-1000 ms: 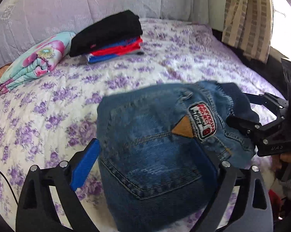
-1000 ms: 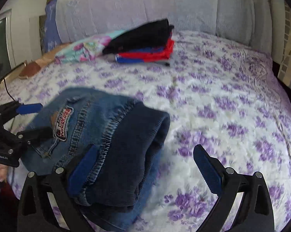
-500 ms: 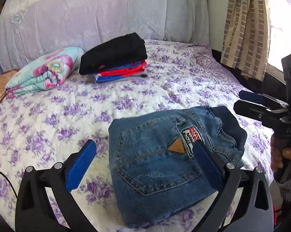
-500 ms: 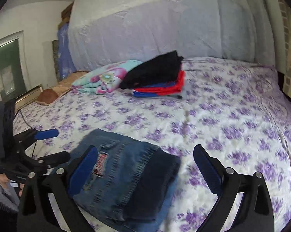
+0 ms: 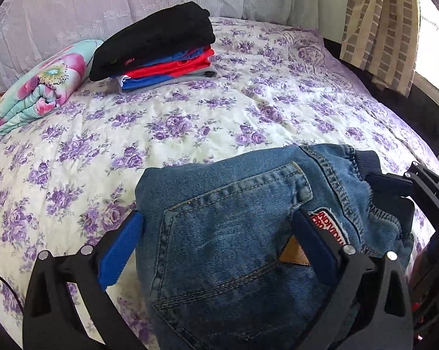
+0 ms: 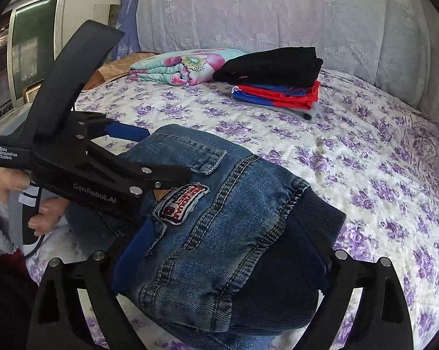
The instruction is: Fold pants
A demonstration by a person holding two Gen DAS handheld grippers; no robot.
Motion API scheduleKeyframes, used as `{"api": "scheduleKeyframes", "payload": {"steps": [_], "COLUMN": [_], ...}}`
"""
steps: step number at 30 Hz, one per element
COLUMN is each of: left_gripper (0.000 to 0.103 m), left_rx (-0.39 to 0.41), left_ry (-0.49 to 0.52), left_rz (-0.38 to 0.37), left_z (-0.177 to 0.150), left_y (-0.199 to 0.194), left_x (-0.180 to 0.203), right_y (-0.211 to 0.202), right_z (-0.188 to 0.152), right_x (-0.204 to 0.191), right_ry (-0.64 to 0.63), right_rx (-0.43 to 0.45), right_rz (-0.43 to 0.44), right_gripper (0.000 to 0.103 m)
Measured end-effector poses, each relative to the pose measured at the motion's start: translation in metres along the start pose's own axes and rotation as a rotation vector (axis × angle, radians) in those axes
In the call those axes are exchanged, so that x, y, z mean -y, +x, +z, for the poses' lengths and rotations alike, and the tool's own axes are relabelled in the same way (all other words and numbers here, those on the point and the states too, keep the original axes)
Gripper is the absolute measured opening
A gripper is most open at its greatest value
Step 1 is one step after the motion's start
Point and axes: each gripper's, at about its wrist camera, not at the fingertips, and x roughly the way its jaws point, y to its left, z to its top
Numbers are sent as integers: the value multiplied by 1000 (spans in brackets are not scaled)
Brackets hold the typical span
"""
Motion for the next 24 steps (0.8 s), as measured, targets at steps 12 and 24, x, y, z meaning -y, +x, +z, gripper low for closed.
{"api": "scheduleKeyframes", "payload": {"steps": [12, 24], "left_gripper": [98, 99], "left_rx": [90, 38], "left_ry": [-57, -104], "left_rz": [-3, 10], "left_z": [-14, -47], "left_y": [-56, -35], "left_x": [-4, -2], "right_y": [-35, 9], "right_z": [8, -13], "right_x": [19, 64], "right_ry": [69, 293], "right_rx": [98, -59], "right_rz": [-38, 21], "right_gripper": [96, 99]}}
